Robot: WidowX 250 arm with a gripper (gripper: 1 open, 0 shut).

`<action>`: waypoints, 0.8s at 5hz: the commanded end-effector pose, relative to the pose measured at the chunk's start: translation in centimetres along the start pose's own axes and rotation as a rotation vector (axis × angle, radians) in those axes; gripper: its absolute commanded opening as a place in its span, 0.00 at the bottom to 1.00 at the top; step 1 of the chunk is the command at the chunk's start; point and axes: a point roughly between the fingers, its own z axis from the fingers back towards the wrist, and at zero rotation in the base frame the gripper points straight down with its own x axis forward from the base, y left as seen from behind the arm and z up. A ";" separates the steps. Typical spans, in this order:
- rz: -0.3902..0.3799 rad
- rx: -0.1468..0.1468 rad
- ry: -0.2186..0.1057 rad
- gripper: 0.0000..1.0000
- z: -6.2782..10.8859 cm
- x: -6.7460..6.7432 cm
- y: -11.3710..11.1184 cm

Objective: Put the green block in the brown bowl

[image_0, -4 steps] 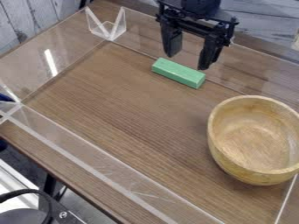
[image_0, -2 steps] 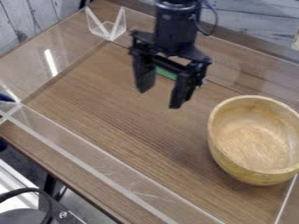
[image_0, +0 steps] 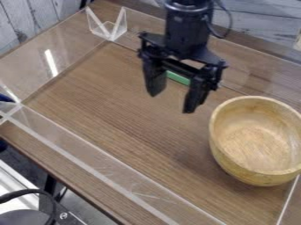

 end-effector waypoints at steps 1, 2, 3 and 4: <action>0.005 -0.008 -0.062 1.00 0.9 1.1 0.4; 0.020 -0.014 -0.067 1.00 0.7 1.5 1.3; 0.036 -0.019 -0.071 1.00 0.6 1.7 2.1; 0.057 -0.029 -0.079 1.00 0.5 1.3 2.0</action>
